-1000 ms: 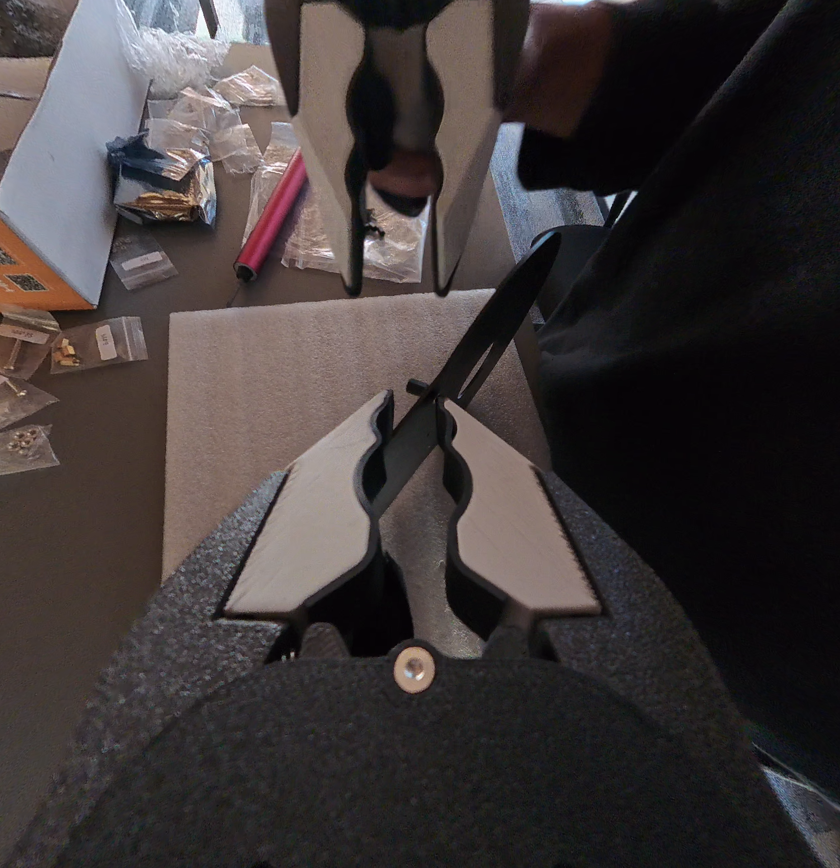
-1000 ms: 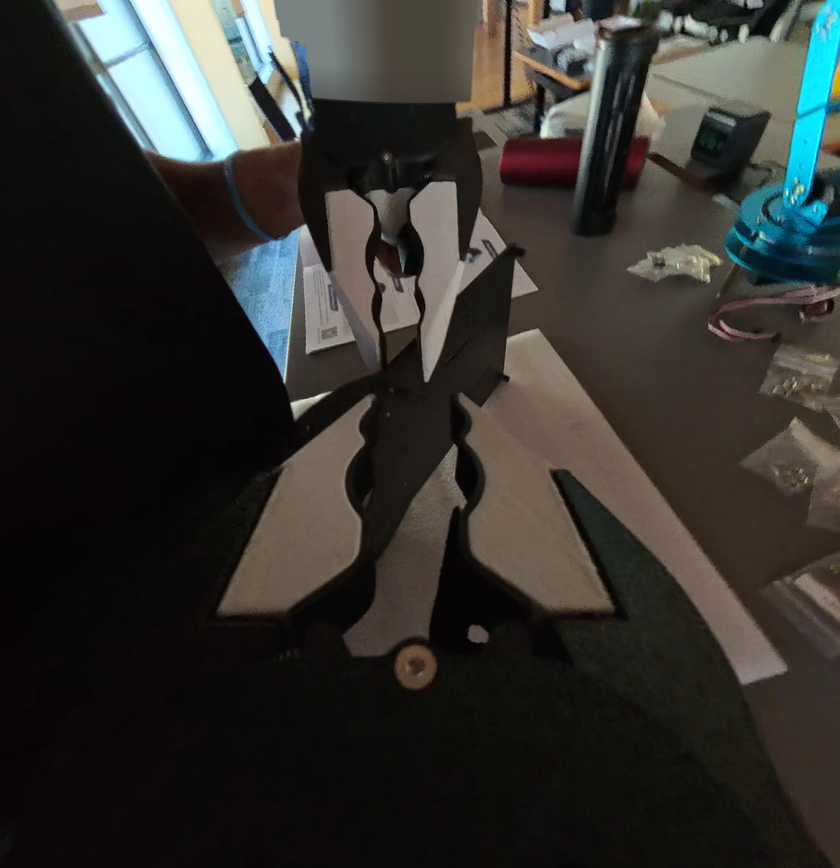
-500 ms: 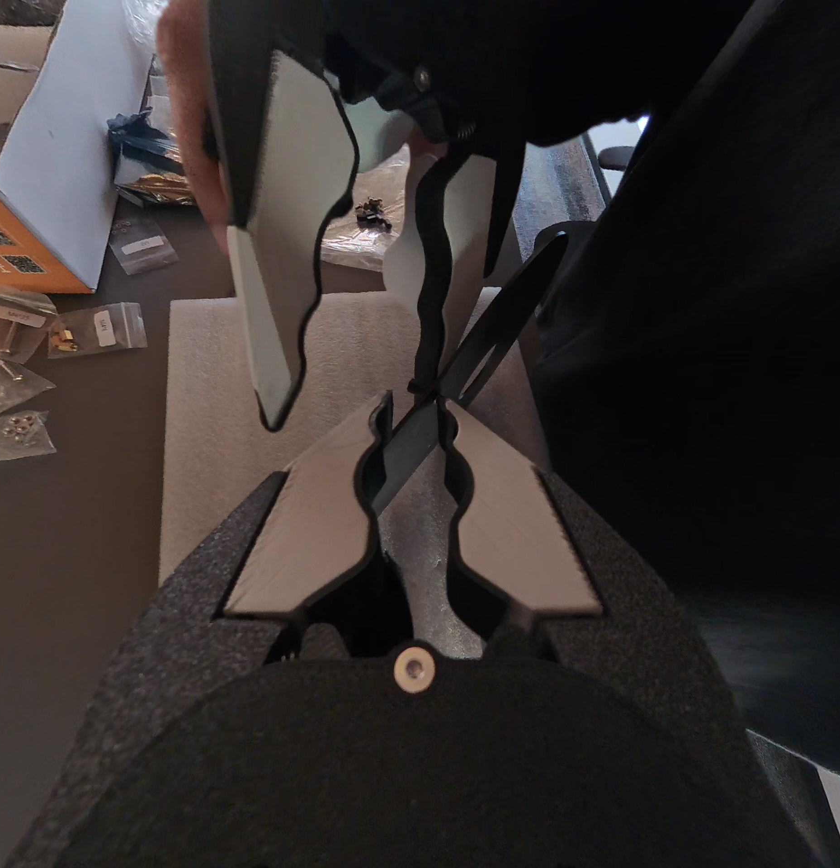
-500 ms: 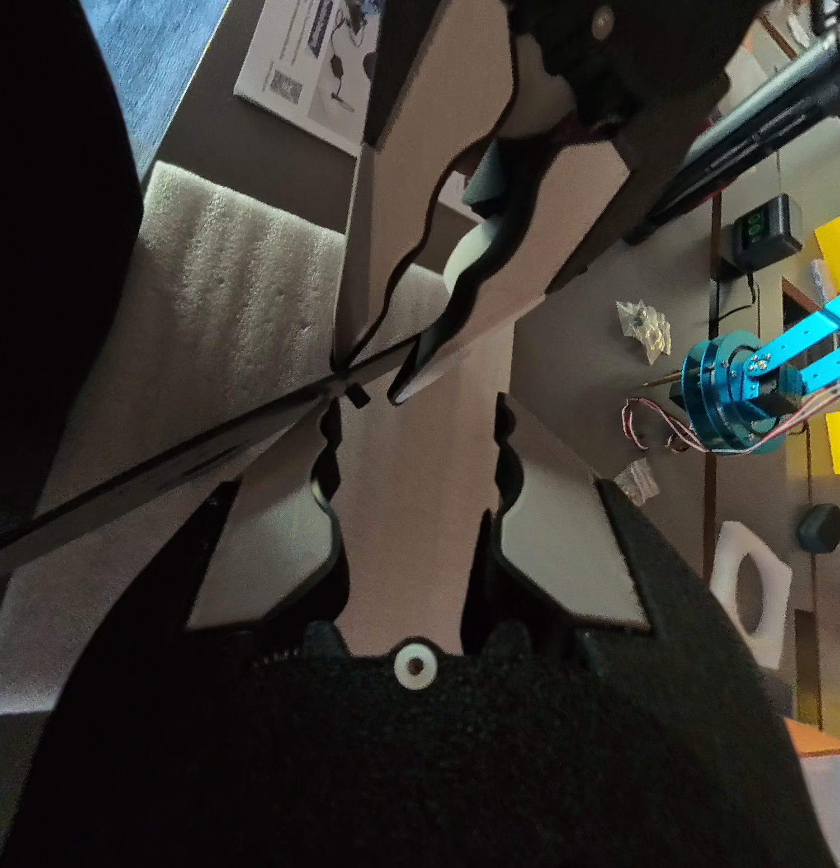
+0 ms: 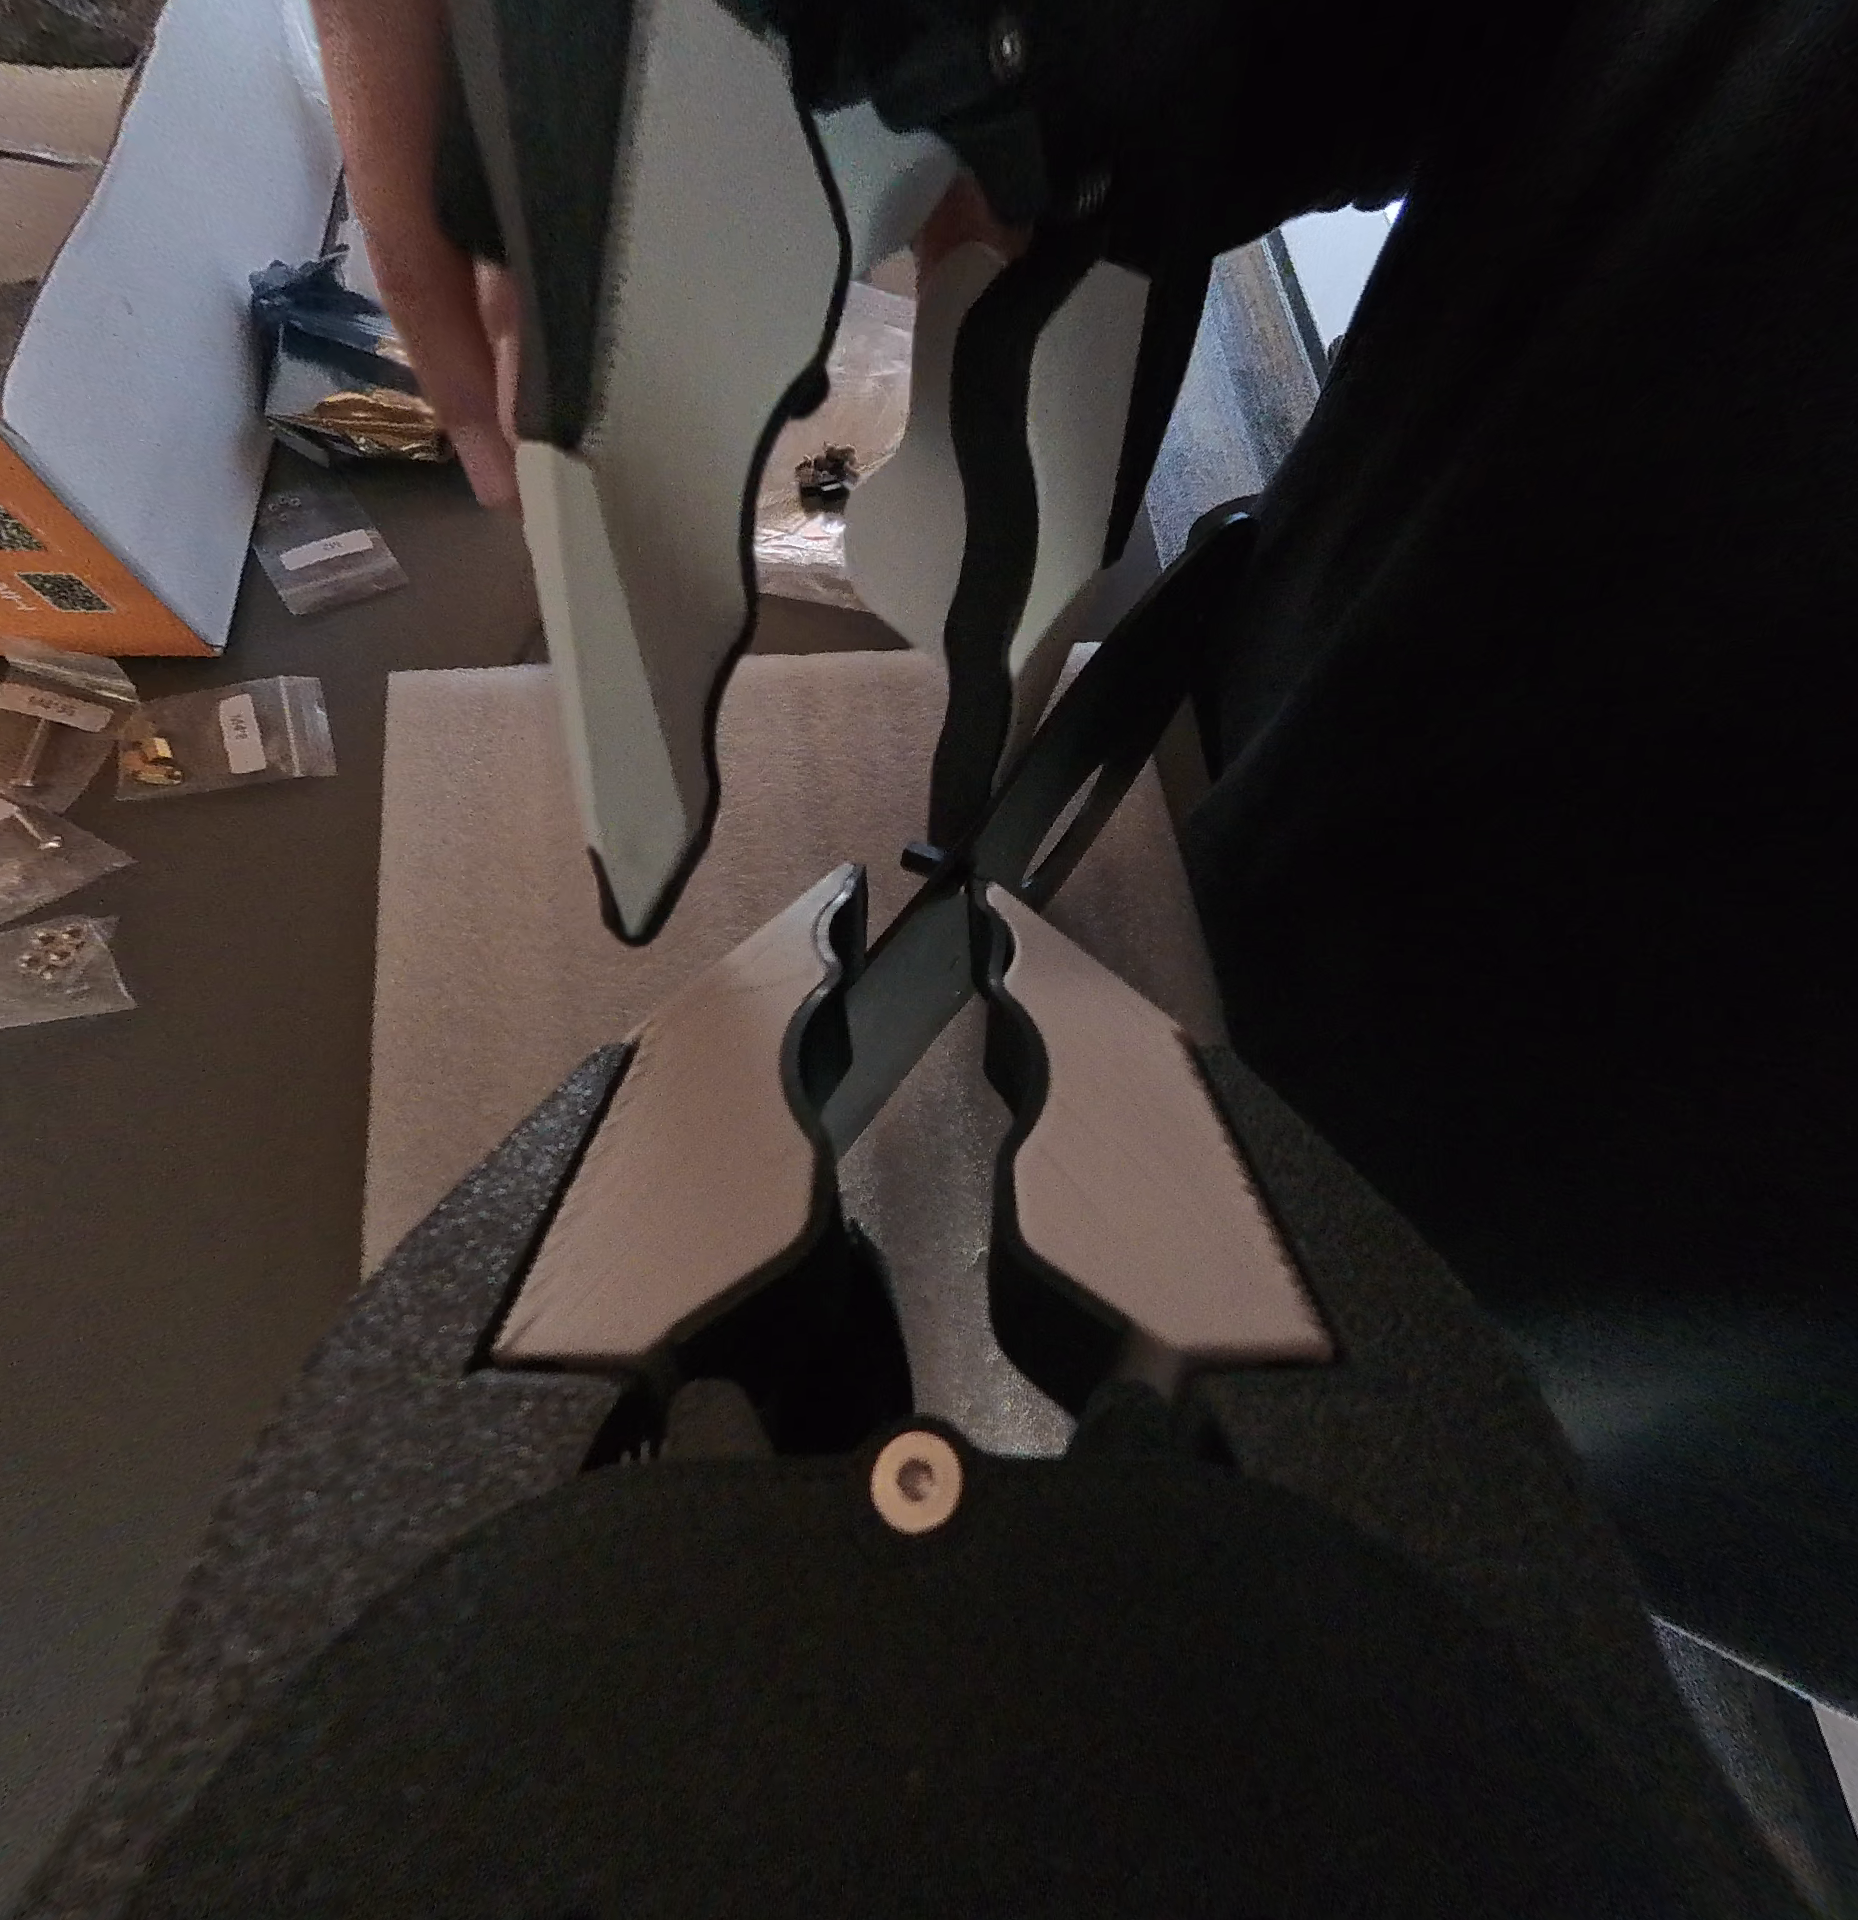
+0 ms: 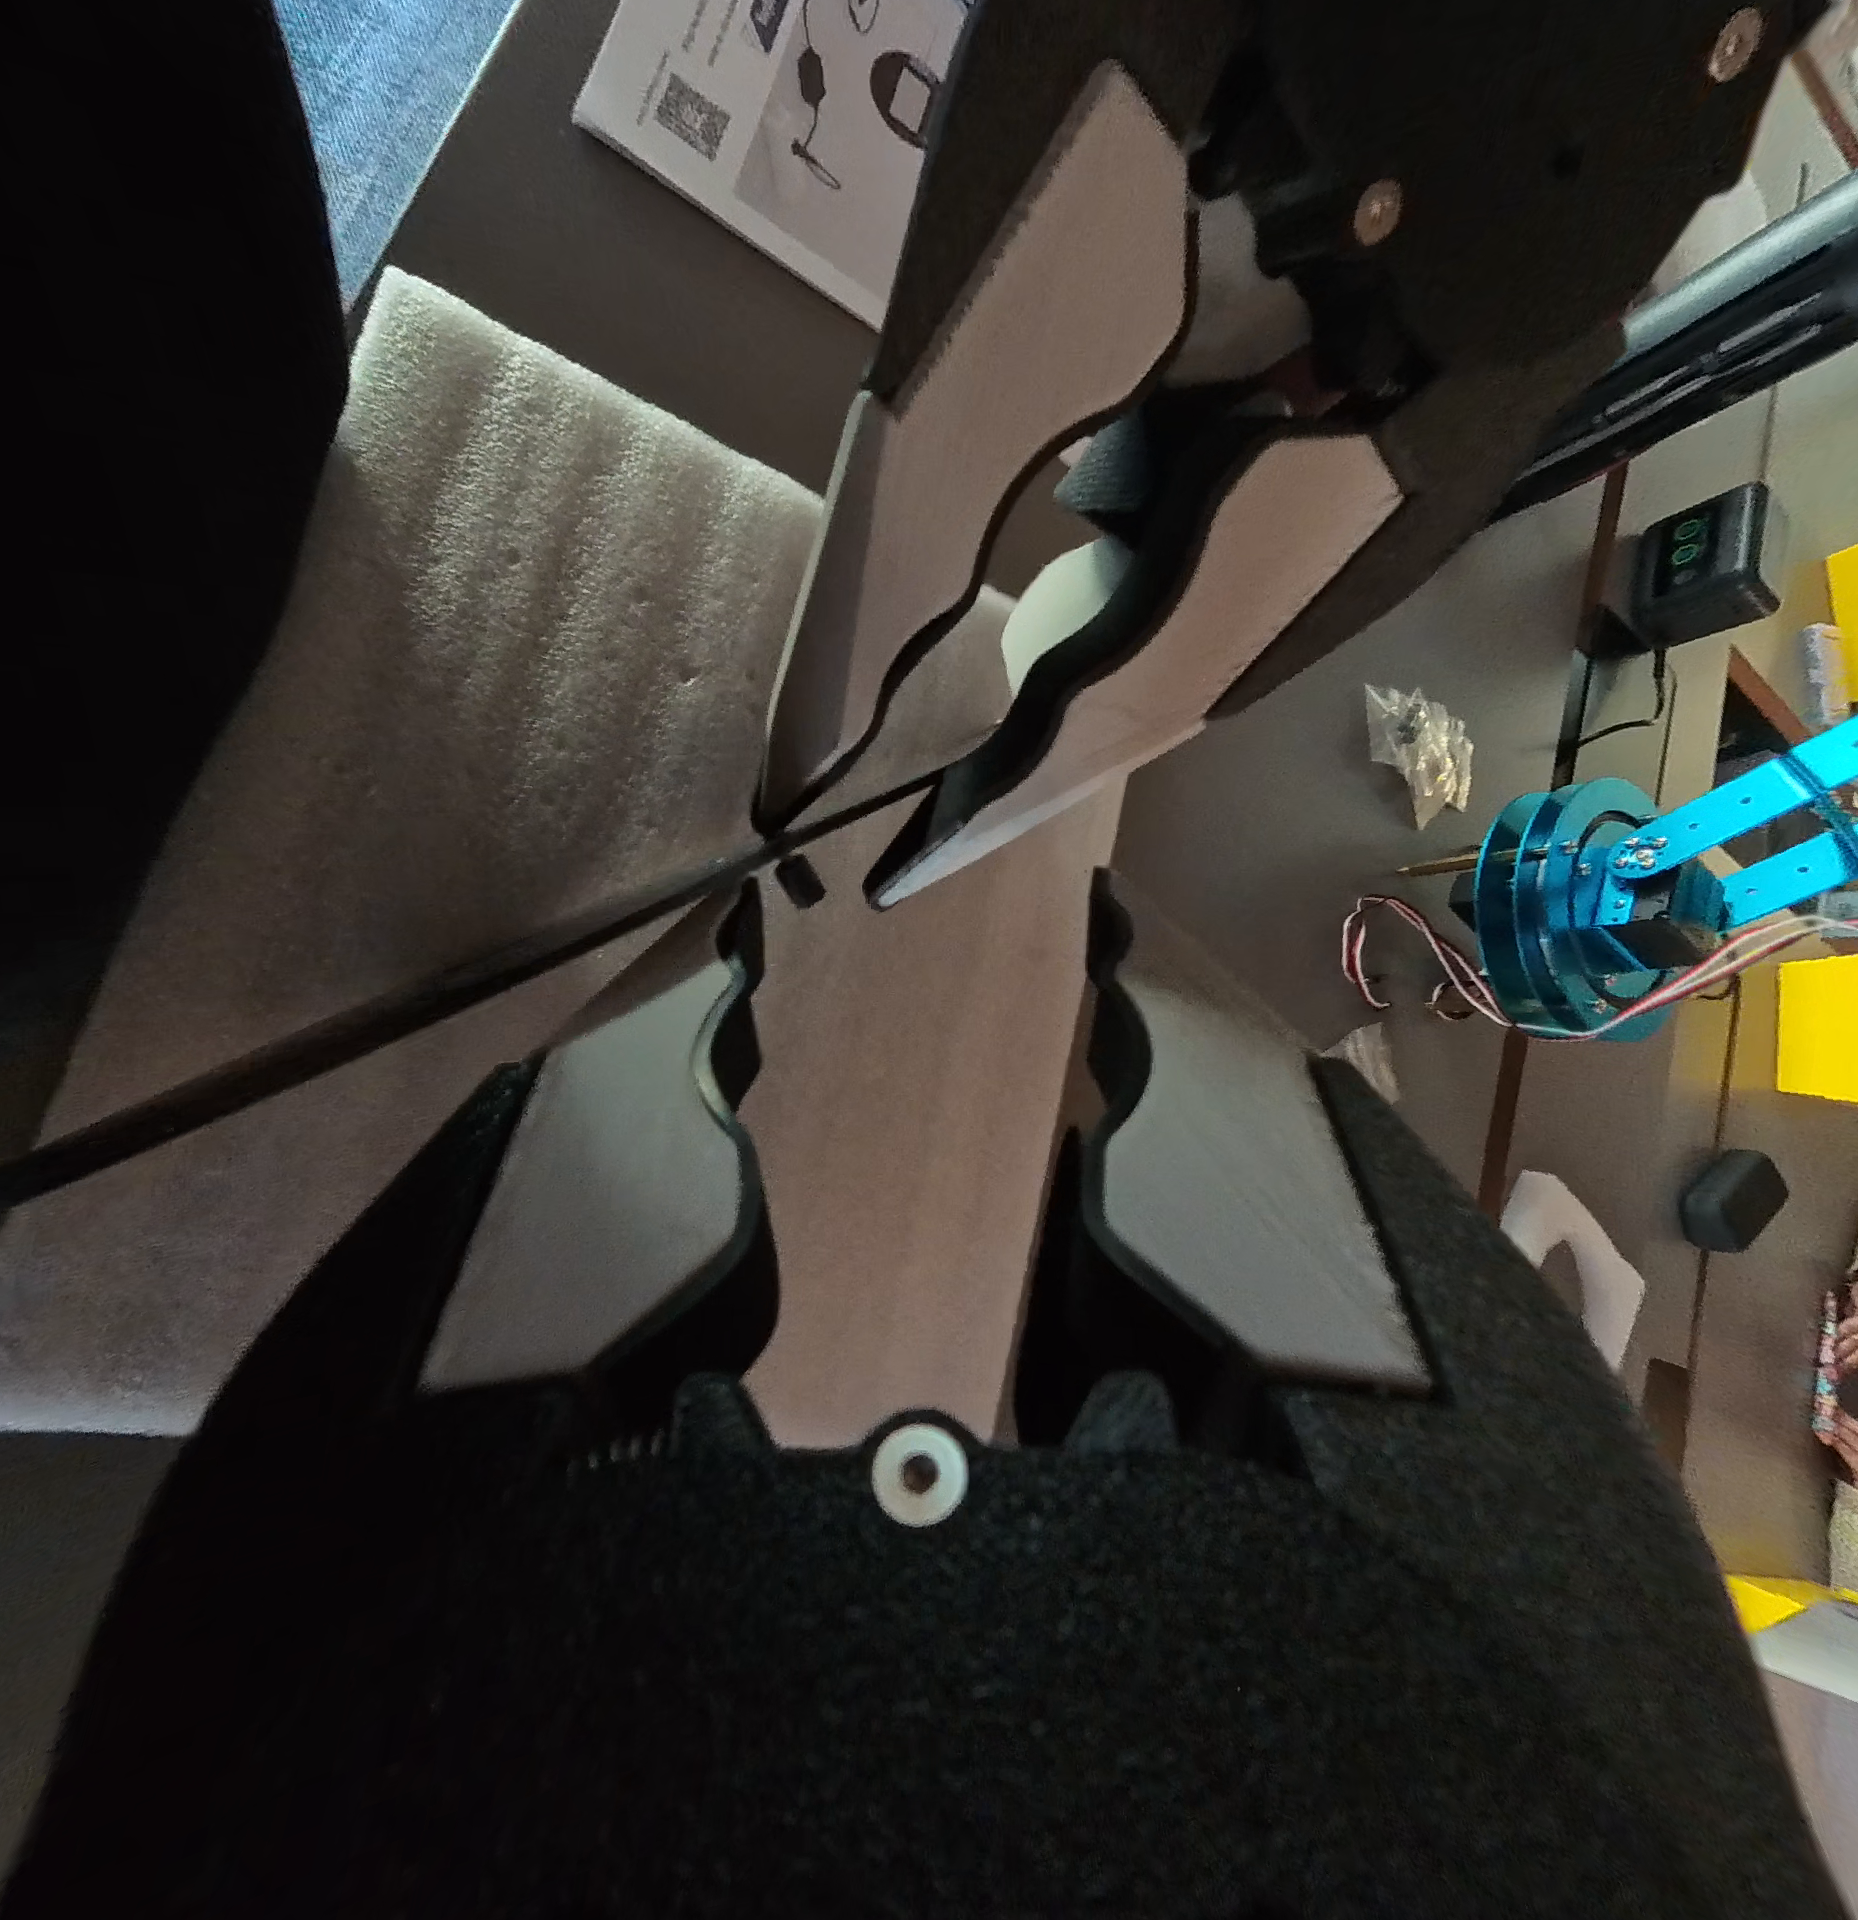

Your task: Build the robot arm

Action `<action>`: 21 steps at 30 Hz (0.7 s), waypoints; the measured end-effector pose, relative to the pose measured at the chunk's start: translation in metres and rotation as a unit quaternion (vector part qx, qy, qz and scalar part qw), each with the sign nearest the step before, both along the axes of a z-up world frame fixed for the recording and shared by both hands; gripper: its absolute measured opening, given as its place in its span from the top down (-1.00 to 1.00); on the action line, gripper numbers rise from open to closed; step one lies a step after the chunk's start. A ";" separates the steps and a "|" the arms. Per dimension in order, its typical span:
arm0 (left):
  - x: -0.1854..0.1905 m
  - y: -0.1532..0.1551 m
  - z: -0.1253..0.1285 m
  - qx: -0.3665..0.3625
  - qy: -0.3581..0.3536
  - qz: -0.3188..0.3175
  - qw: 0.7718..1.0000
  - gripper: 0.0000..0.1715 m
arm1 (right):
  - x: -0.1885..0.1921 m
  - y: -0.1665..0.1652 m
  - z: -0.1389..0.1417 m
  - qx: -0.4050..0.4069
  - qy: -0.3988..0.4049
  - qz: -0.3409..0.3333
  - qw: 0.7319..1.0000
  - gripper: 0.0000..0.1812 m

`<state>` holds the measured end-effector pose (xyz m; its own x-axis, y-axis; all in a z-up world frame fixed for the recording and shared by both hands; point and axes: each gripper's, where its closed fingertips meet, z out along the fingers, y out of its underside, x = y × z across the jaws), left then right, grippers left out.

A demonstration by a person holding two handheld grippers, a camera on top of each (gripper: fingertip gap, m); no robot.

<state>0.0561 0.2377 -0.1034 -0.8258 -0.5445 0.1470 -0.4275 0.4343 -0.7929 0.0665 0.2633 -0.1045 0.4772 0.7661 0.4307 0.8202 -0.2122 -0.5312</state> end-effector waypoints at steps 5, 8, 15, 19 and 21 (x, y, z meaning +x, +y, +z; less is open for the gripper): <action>-0.001 0.000 0.000 -0.004 0.000 0.001 1.000 0.79 | 0.001 0.004 0.010 0.019 -0.013 0.000 1.000 0.26; -0.002 0.000 0.001 -0.006 -0.001 0.002 1.000 0.79 | -0.002 -0.002 0.016 0.015 0.009 0.009 1.000 0.30; -0.003 0.000 0.001 -0.009 -0.003 0.006 1.000 0.79 | 0.003 0.008 0.014 0.013 -0.005 0.009 1.000 0.28; -0.005 0.001 0.001 -0.008 -0.003 0.005 1.000 0.79 | 0.004 0.001 0.034 0.004 0.031 0.011 0.999 0.34; -0.006 0.001 0.001 -0.009 -0.004 0.005 1.000 0.79 | 0.016 0.000 0.022 -0.004 -0.001 -0.005 1.000 0.33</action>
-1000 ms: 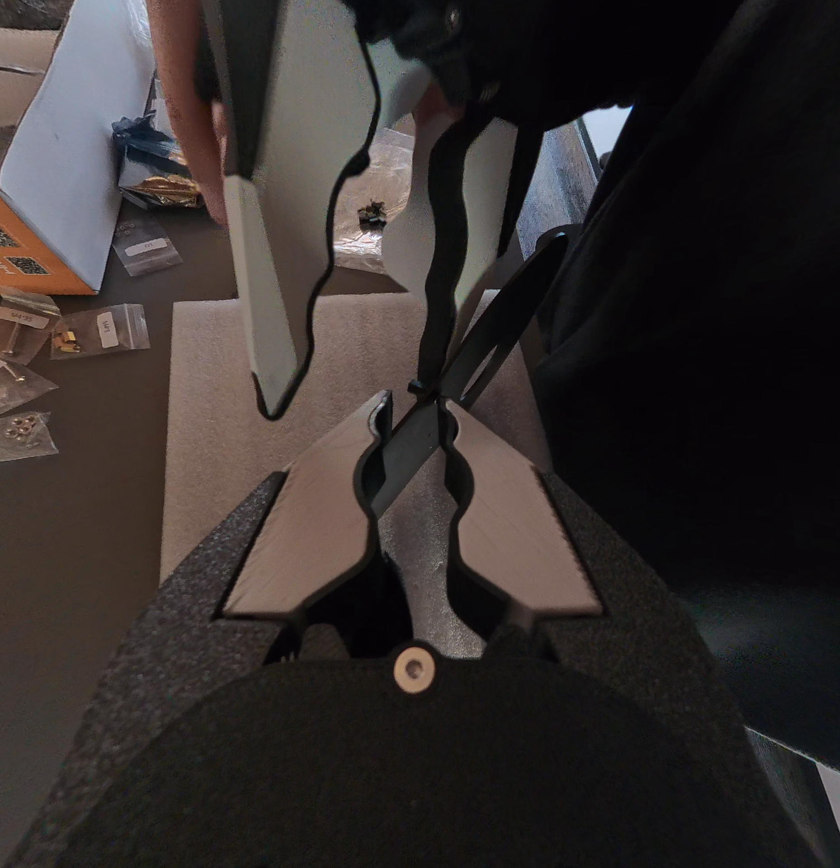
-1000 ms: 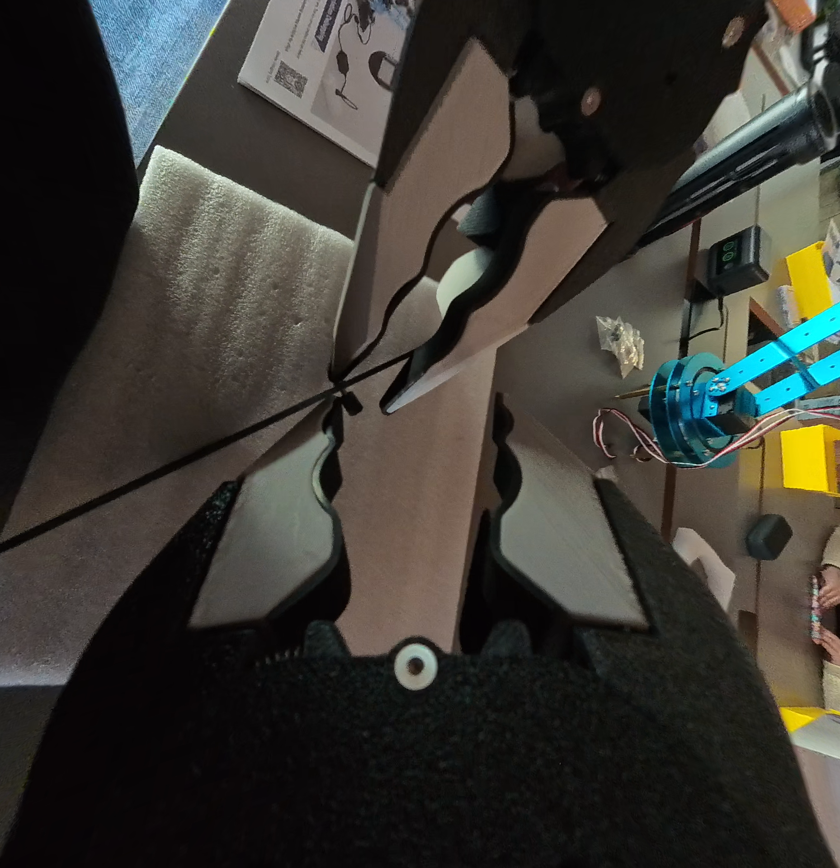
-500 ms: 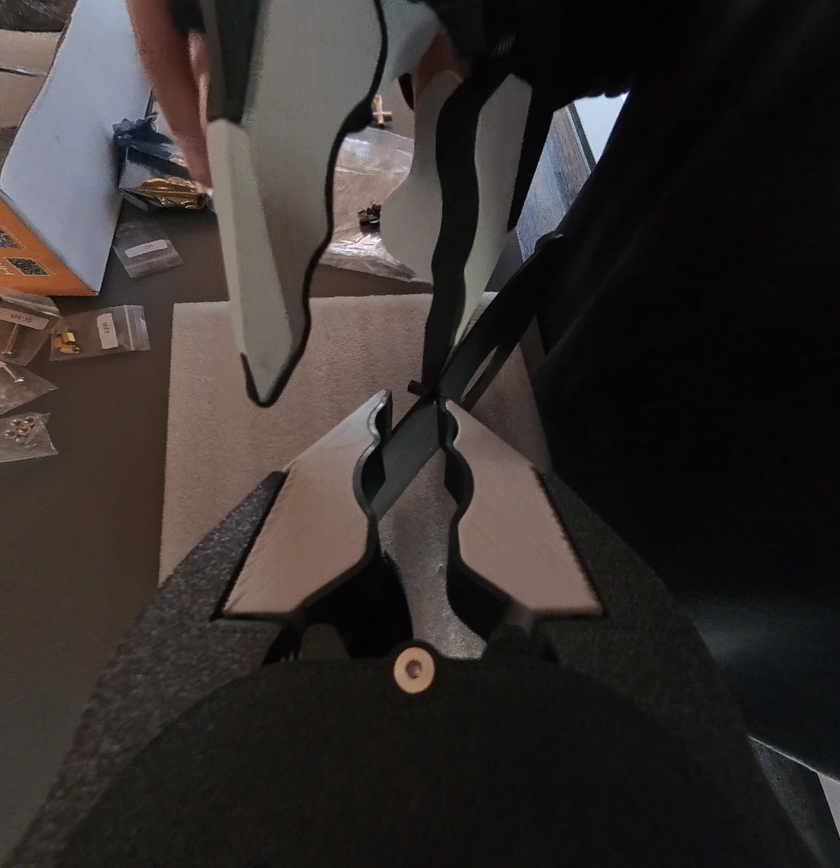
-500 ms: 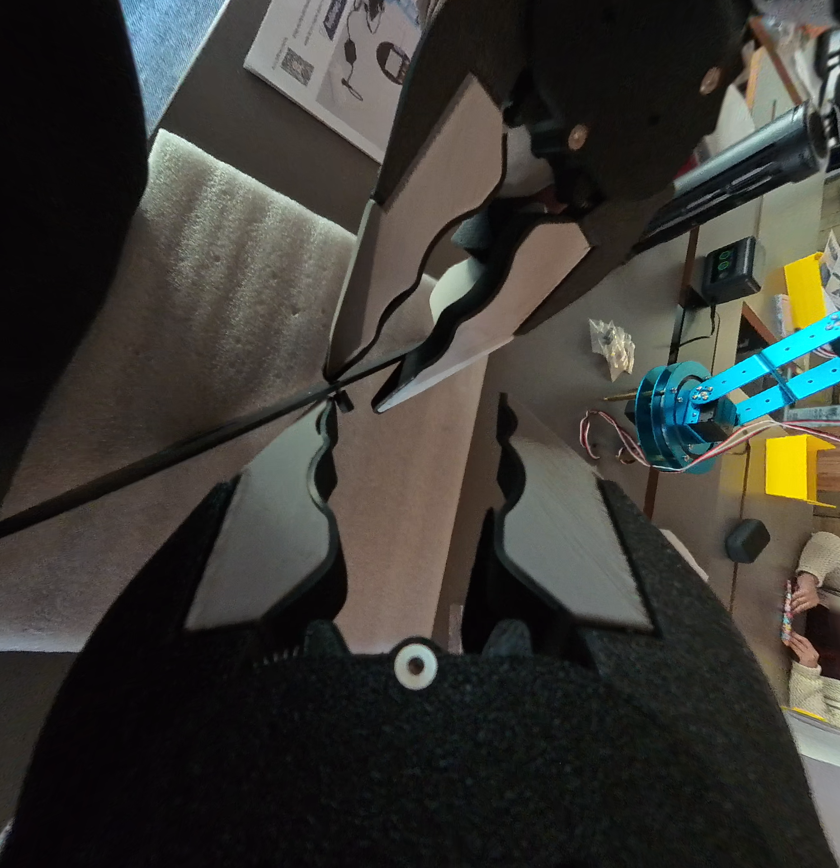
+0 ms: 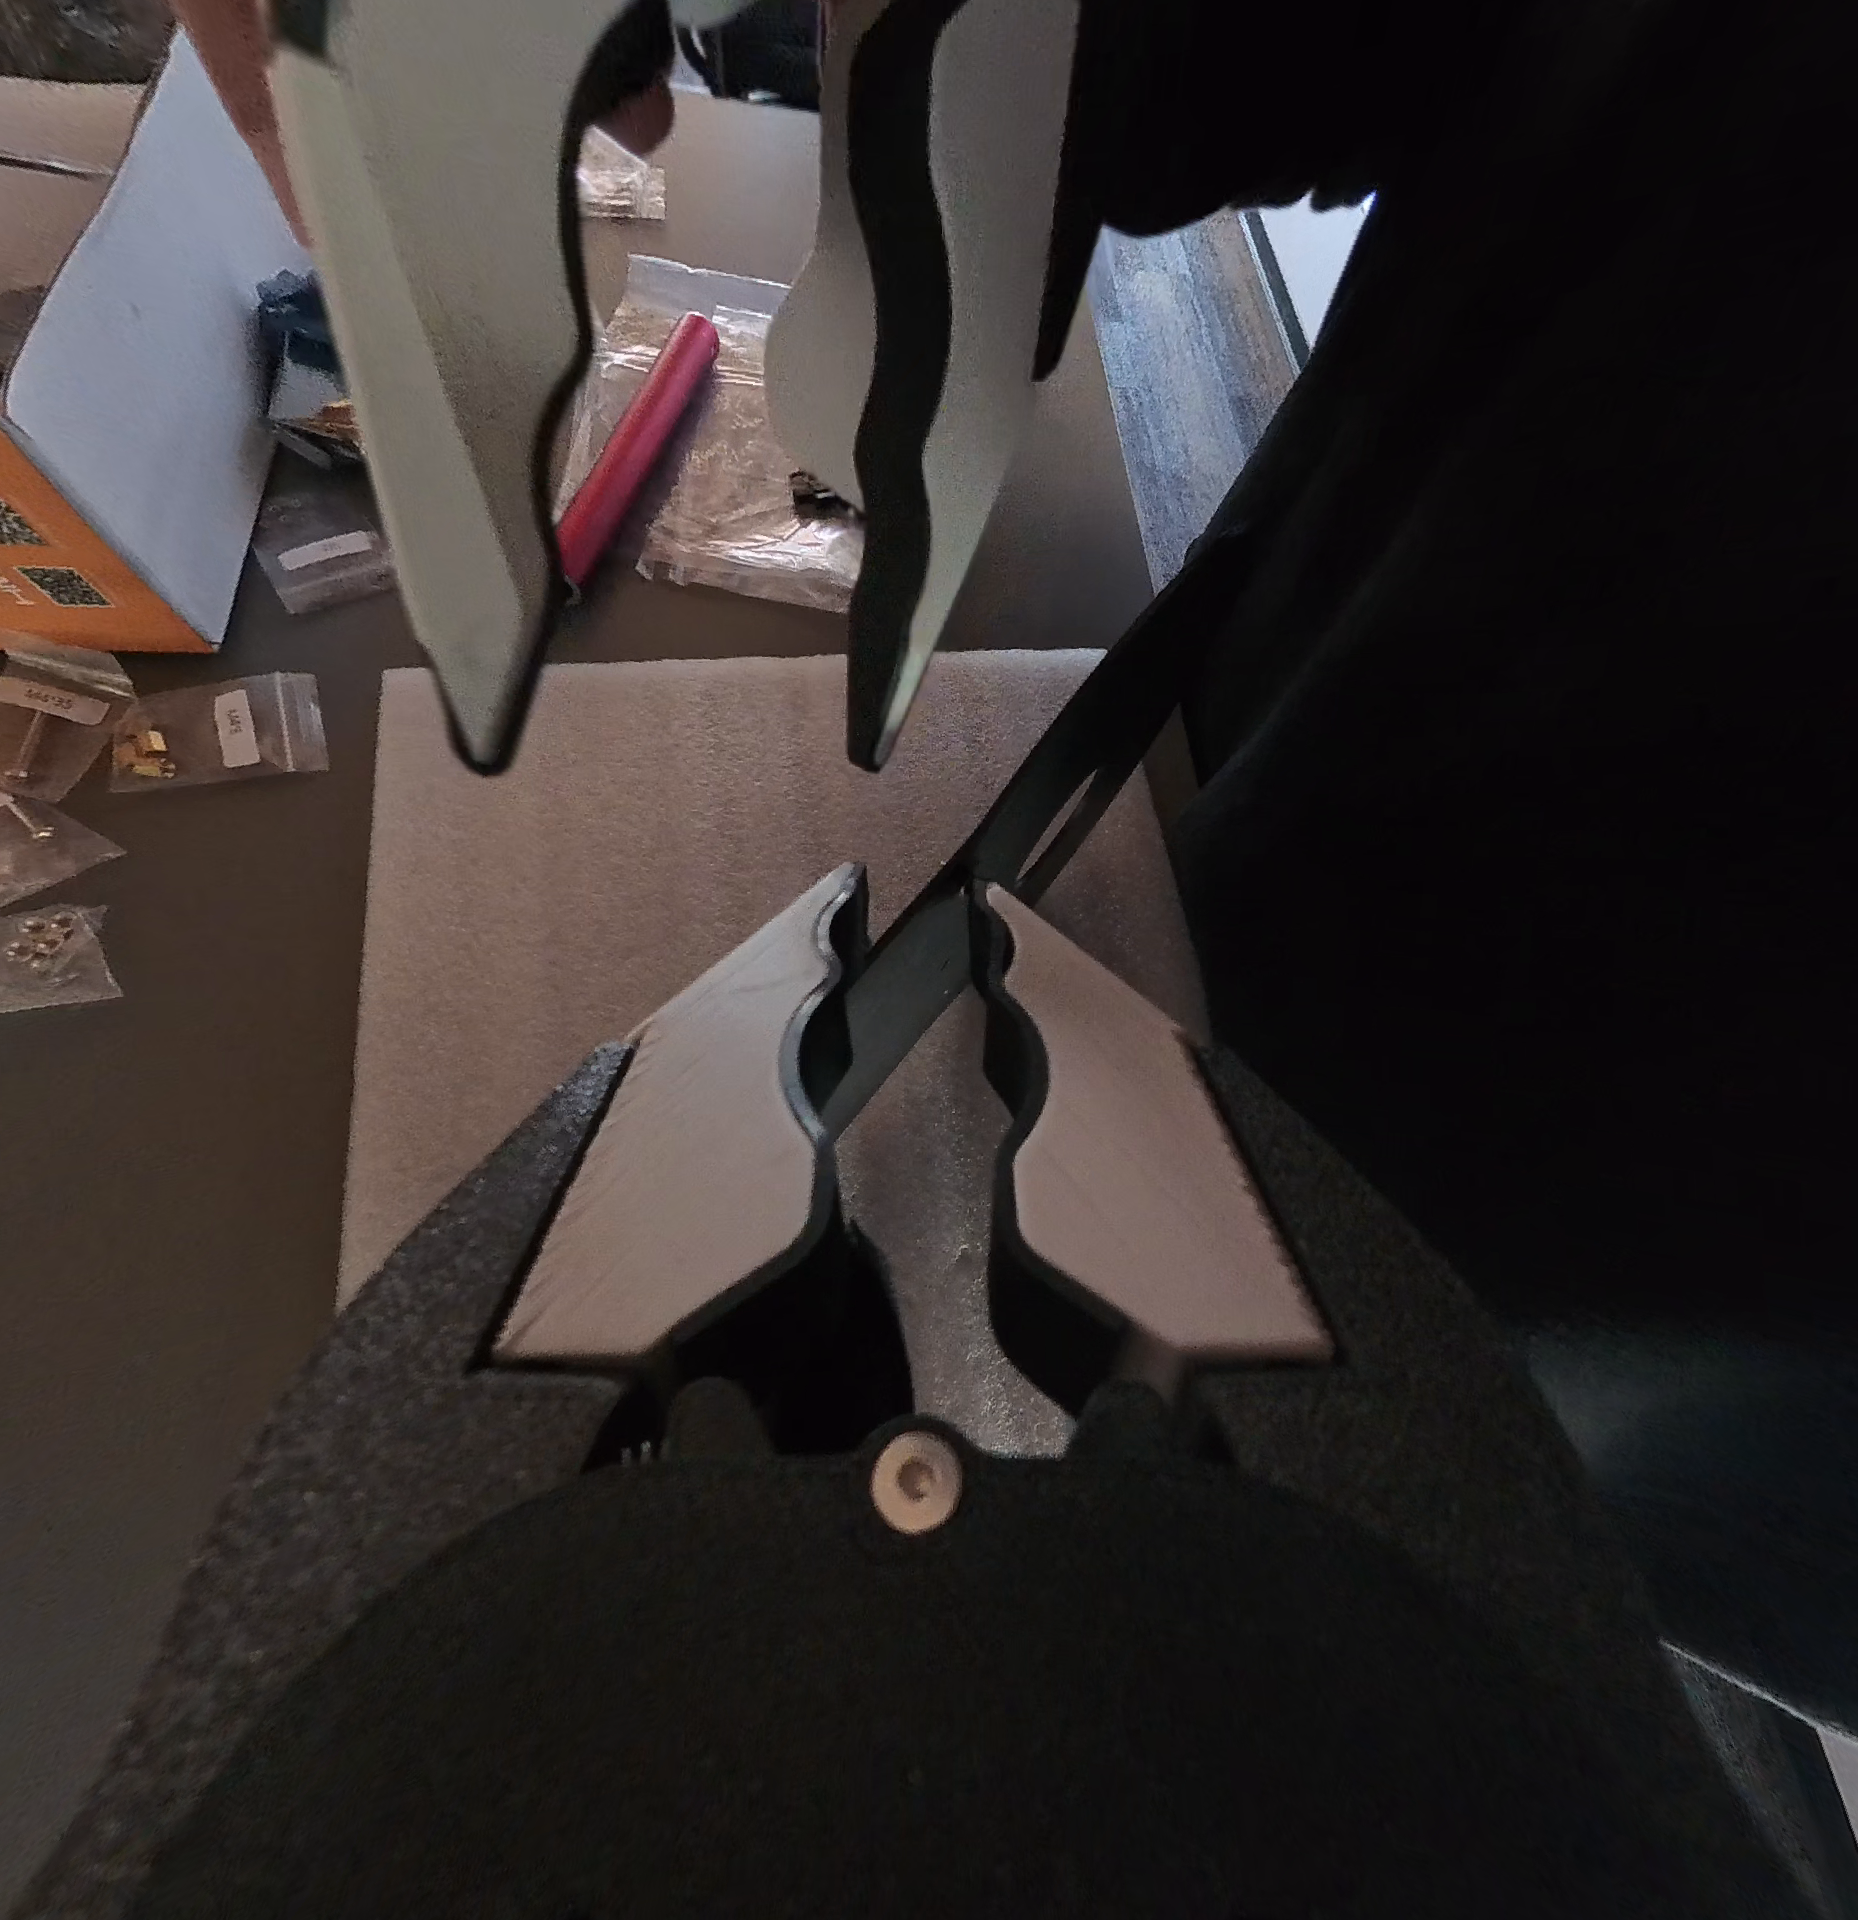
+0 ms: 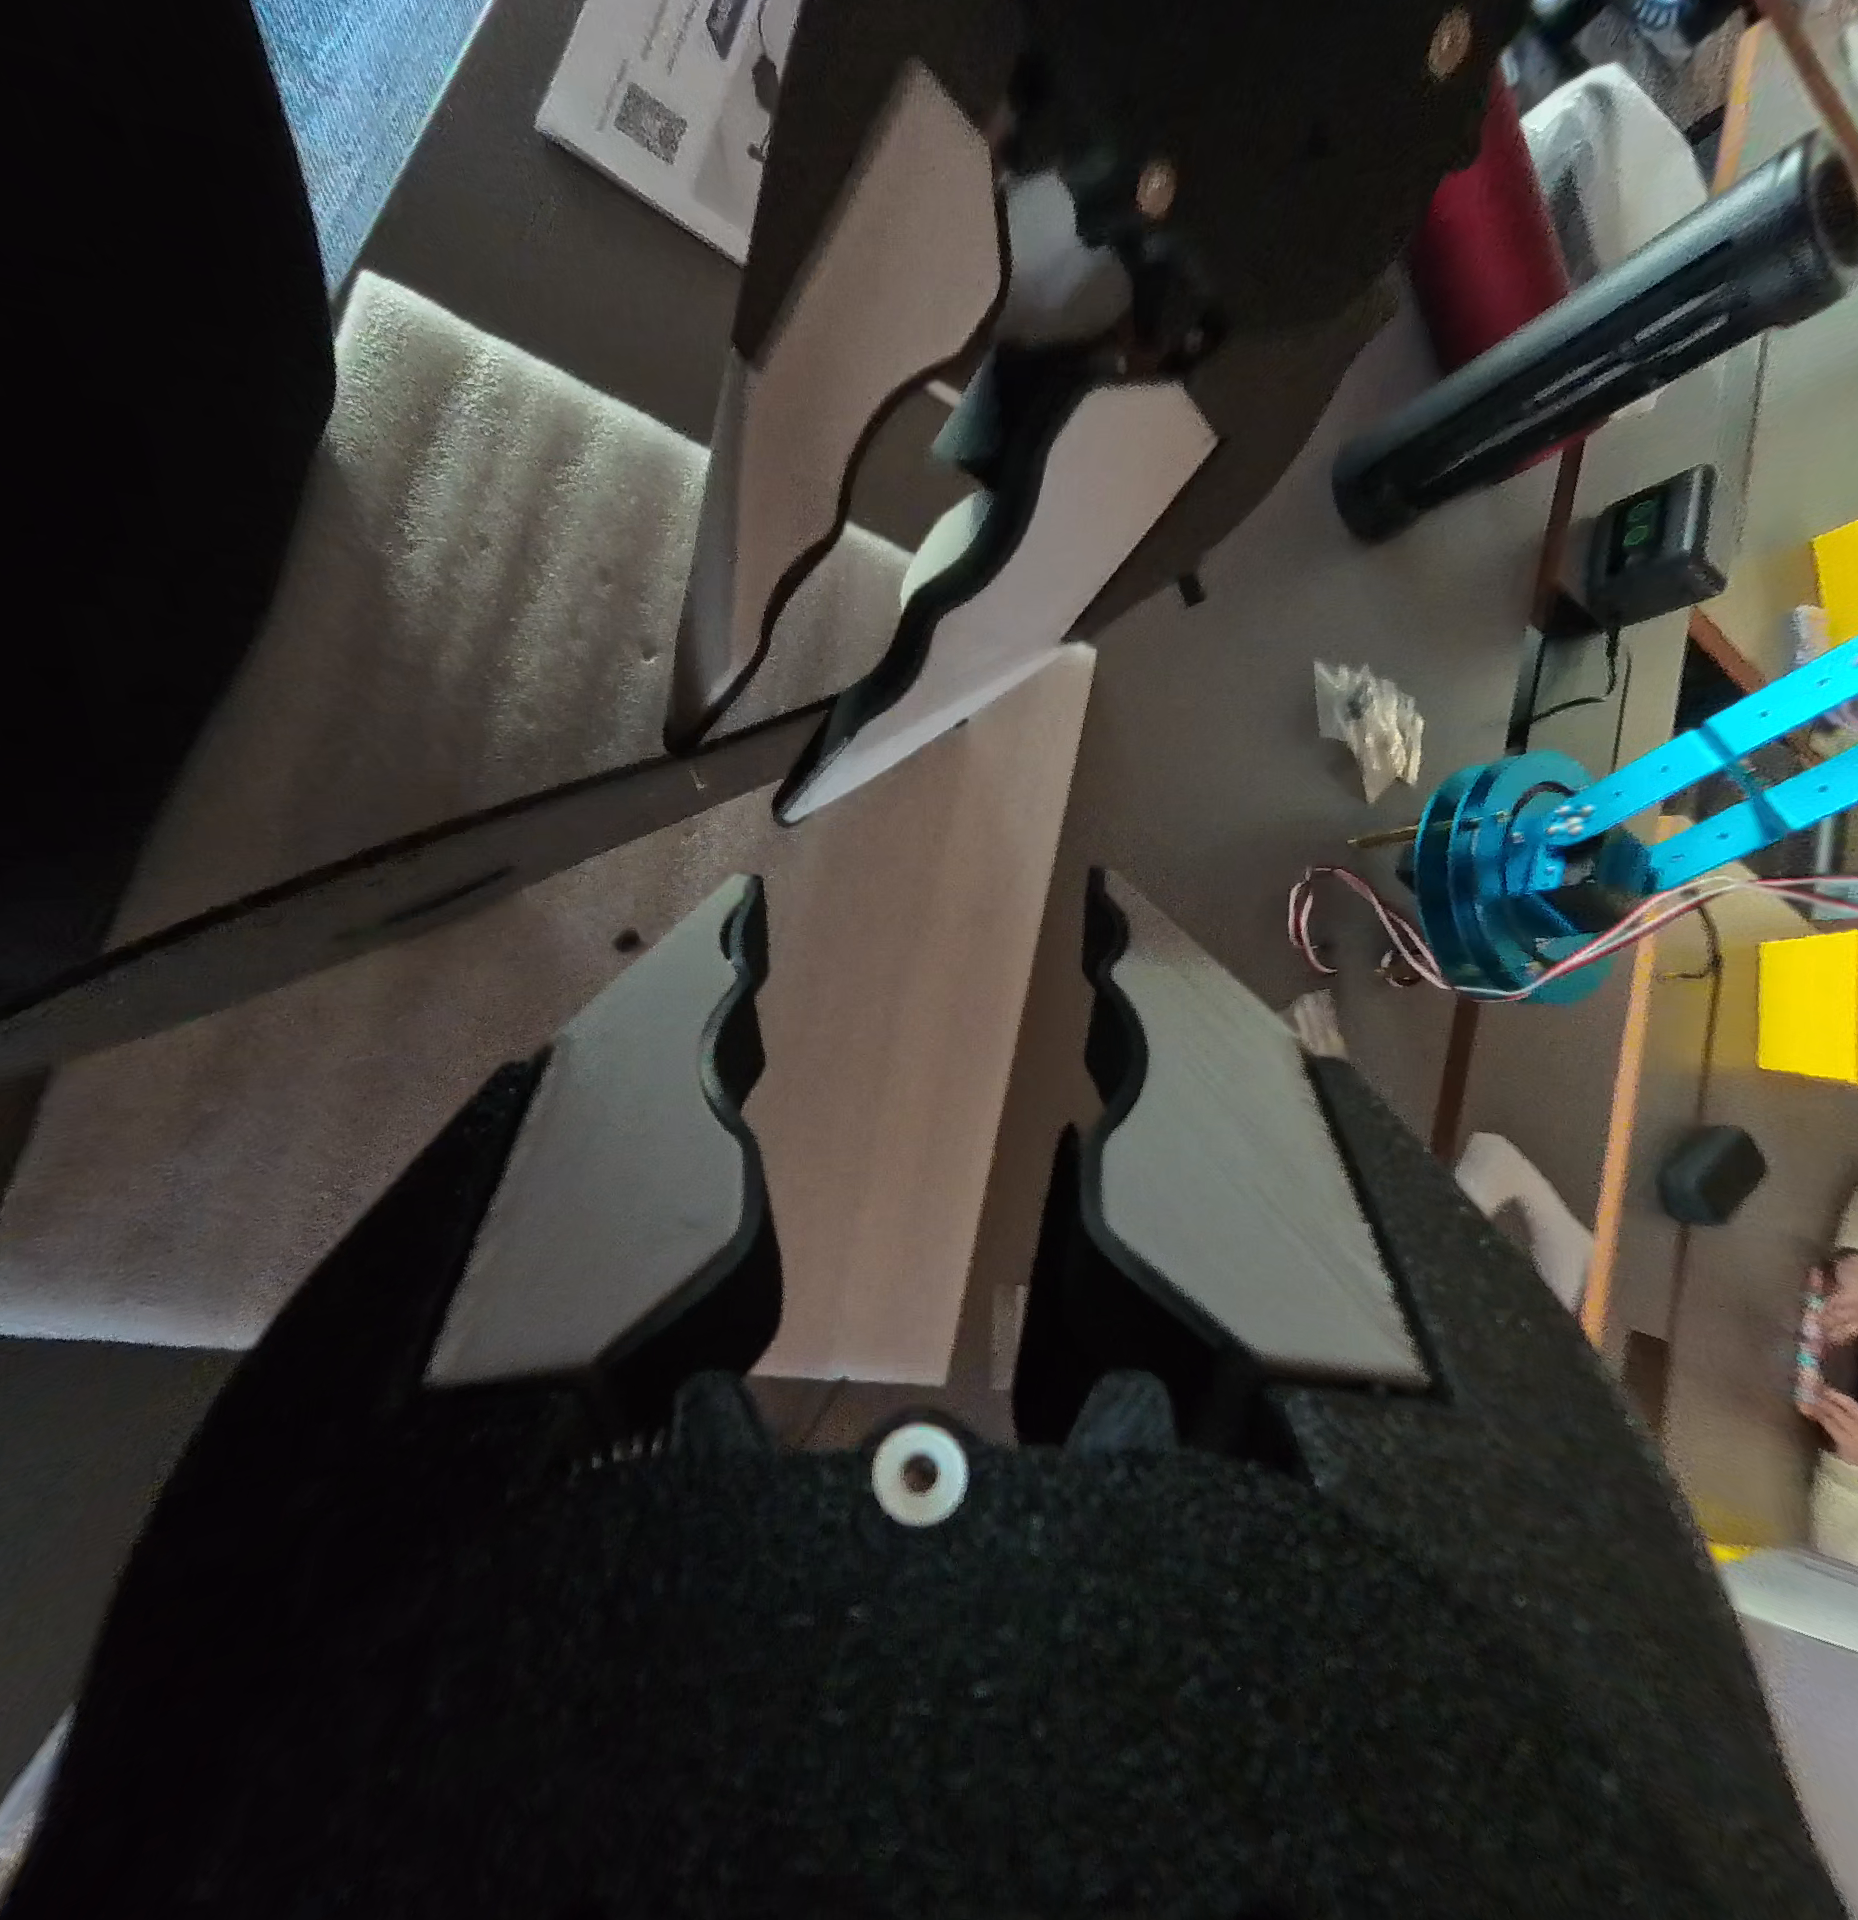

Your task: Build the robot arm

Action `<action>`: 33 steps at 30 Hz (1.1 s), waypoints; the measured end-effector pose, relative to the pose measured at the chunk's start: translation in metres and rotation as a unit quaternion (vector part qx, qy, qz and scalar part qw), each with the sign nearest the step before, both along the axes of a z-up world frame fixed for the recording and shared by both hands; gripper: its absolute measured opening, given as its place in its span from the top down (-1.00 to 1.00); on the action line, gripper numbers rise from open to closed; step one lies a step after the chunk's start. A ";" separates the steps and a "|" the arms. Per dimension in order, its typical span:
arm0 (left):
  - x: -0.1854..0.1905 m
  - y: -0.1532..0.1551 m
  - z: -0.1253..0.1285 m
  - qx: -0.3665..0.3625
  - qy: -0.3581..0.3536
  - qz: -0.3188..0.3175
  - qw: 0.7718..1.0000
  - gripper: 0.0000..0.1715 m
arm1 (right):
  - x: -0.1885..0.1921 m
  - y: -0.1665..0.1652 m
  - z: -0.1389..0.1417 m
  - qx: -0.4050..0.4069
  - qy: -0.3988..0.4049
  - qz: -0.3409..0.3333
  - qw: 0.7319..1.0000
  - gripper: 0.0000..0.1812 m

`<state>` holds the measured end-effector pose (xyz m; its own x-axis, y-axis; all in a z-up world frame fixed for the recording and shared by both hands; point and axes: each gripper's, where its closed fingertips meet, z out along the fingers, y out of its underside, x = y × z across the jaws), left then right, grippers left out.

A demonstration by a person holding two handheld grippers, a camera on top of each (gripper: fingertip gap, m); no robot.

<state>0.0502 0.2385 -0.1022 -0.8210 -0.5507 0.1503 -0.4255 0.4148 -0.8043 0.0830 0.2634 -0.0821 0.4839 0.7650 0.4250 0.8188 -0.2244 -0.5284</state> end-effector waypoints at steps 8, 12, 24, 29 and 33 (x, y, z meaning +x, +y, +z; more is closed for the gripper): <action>-0.003 0.000 0.000 -0.003 -0.003 0.006 1.000 0.78 | 0.034 -0.059 -0.075 -0.193 0.164 -0.115 0.961 0.67; -0.002 0.000 0.000 -0.003 -0.001 0.009 1.000 0.78 | 0.057 -0.091 -0.101 -0.197 0.203 -0.206 0.937 0.72; 0.003 0.000 -0.001 0.007 -0.001 0.021 1.000 0.76 | 0.064 -0.109 -0.137 -0.162 0.201 -0.323 0.911 0.82; 0.001 0.000 -0.001 0.004 -0.003 0.027 1.000 0.76 | 0.066 -0.110 -0.142 -0.120 0.219 -0.367 0.896 0.82; 0.001 0.000 -0.001 0.007 -0.003 0.031 0.999 0.75 | 0.058 -0.105 -0.146 -0.111 0.233 -0.368 0.893 0.85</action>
